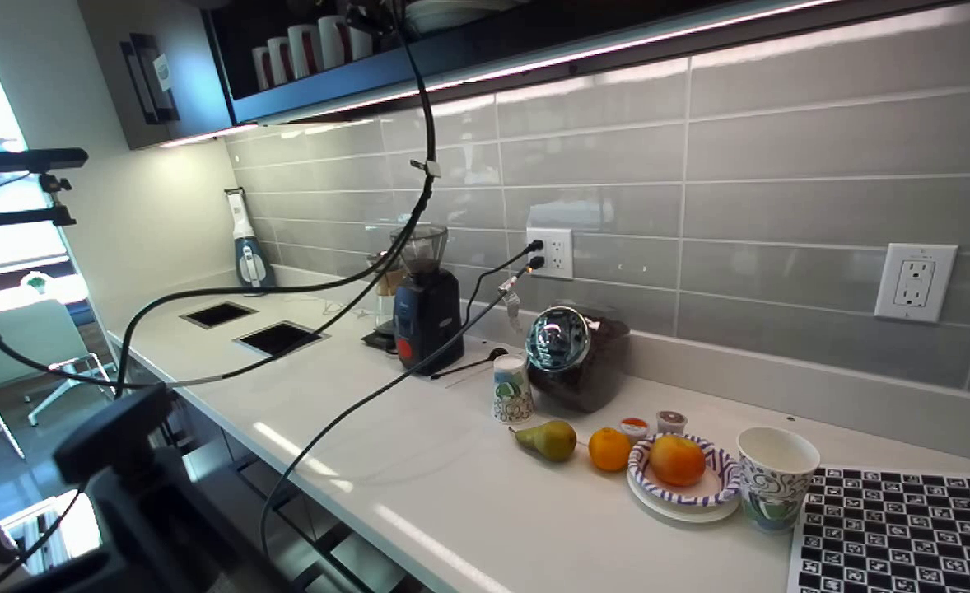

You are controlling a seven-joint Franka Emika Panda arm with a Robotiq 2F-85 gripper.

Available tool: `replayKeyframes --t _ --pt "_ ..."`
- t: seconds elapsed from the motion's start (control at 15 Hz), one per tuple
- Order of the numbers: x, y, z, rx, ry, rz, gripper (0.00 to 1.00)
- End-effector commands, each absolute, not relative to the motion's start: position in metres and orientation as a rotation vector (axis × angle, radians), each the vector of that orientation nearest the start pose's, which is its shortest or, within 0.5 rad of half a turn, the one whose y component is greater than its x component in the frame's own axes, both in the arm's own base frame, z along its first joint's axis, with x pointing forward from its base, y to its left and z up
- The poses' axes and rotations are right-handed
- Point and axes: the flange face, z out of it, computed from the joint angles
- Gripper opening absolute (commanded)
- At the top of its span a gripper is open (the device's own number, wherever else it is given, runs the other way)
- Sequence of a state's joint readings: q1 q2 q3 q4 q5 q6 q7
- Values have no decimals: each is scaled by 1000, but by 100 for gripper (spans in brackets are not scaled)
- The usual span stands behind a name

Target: Put the white plates on the counter then unstack them.

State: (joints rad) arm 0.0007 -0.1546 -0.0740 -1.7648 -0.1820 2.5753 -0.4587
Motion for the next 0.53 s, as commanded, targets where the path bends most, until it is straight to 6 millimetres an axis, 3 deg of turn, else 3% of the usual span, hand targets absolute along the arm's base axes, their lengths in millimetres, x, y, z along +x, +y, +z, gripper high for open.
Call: replayKeyframes --t 0.0,0.13,0.47 --pt "559 -43 738 -3100 -593 -1591 10" --pt "556 -41 743 -3089 -427 -1679 2" --pt "535 -53 765 -3108 -62 -1865 2"
